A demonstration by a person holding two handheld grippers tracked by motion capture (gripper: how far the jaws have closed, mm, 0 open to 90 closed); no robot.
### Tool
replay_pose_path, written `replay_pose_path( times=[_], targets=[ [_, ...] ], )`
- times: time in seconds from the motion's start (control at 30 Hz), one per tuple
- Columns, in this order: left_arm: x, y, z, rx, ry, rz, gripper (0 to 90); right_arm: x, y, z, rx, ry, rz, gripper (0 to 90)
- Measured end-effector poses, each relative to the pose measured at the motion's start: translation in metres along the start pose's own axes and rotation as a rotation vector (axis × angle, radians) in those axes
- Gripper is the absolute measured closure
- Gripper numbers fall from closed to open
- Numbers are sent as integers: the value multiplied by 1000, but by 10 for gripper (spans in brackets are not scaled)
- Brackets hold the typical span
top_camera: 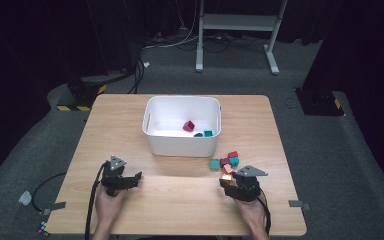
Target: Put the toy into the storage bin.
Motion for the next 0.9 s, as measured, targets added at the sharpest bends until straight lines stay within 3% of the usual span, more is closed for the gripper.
replay_pose_path(
  times=[0.3, 0.9],
  targets=[
    [0, 0, 0, 0, 0, 0, 145, -10, 0, 2, -10, 20, 40, 438],
    [0, 0, 0, 0, 0, 0, 146, -10, 3, 1, 28, 9, 84, 545]
  ],
)
Point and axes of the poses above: each handheld gripper's, and its own axes: x roughly backward along the jaws, z roughly out of its underside, y roughly to its left, the point moved 2 cm from there along -x, roughly forward along the jaws, and after that the axes turned 2 degrees about z, right-handed, at the moved point
